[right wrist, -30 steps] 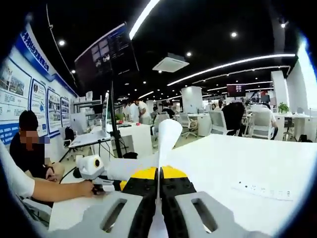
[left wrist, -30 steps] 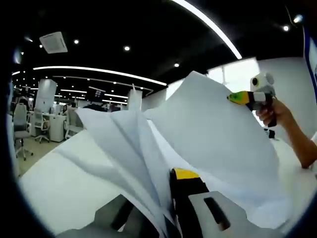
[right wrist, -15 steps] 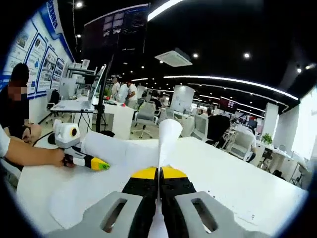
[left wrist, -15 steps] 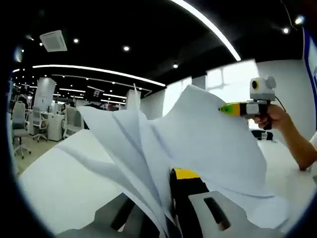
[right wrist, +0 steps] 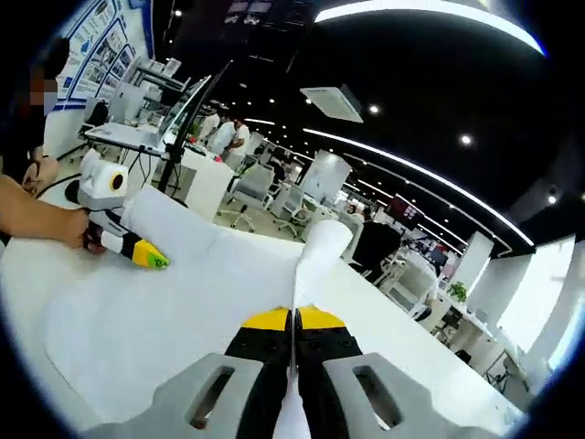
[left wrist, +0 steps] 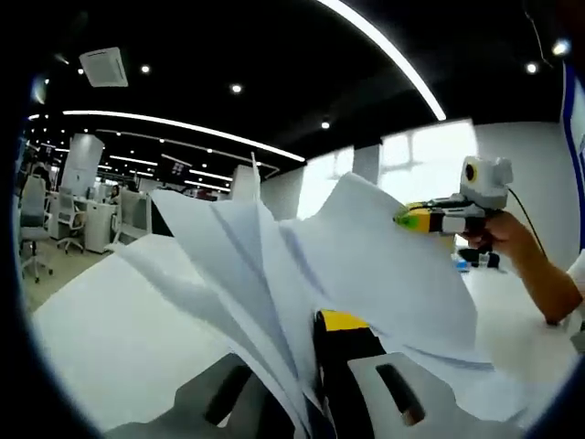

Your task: Organize the stack of printing papers by aligning and flattening the scattered papers on the table

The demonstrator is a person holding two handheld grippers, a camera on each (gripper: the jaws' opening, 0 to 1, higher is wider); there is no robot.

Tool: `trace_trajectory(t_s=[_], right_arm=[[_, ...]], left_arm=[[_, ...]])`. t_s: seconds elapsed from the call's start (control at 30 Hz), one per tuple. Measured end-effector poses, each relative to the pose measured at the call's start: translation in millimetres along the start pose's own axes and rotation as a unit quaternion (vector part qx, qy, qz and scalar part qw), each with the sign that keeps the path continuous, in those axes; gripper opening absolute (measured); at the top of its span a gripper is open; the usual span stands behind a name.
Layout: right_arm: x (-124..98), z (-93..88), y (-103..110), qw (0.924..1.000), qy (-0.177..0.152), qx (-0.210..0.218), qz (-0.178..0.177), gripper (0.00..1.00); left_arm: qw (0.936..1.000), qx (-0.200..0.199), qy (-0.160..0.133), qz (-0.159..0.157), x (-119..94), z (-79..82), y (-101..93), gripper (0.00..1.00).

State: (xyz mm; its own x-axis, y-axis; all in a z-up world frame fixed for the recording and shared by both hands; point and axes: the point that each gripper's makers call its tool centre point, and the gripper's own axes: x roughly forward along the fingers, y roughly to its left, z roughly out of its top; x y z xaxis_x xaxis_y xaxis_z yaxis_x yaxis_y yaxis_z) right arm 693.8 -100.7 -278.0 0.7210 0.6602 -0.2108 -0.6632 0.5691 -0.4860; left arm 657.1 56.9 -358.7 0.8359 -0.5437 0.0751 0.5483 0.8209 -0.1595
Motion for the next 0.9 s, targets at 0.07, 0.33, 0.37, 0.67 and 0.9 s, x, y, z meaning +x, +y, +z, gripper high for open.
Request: trace_trajectory(t_s=[0.07, 0.33, 0.37, 0.67, 0.9], right_arm=[[-1, 0.3, 0, 1.0, 0.0, -0.002, 0.0, 0.0], [-1, 1.9, 3, 1.0, -0.005, 0.002, 0.006, 0.0], [0, 2.0, 4, 1.0, -0.005, 0.003, 0.008, 0.0], [2, 3.9, 9, 0.9998, -0.008, 0.002, 0.015, 0.0], [2, 9.7, 15, 0.9995, -0.018, 0.005, 0.026, 0.0]], left_arm=[[1.0, -0.005, -0.001, 0.0, 0, 0.7, 0.6, 0.08], [0.9998, -0.02, -0.005, -0.002, -1, 2.3, -0.9, 0.09], [0.9997, -0.022, -0.006, -0.002, -1, 2.3, -0.5, 0.1], [0.9992, -0.036, -0.011, -0.007, -1, 4.5, -2.2, 0.1], [0.9993, -0.034, -0.012, -0.006, 0, 4.6, -1.1, 0.11]])
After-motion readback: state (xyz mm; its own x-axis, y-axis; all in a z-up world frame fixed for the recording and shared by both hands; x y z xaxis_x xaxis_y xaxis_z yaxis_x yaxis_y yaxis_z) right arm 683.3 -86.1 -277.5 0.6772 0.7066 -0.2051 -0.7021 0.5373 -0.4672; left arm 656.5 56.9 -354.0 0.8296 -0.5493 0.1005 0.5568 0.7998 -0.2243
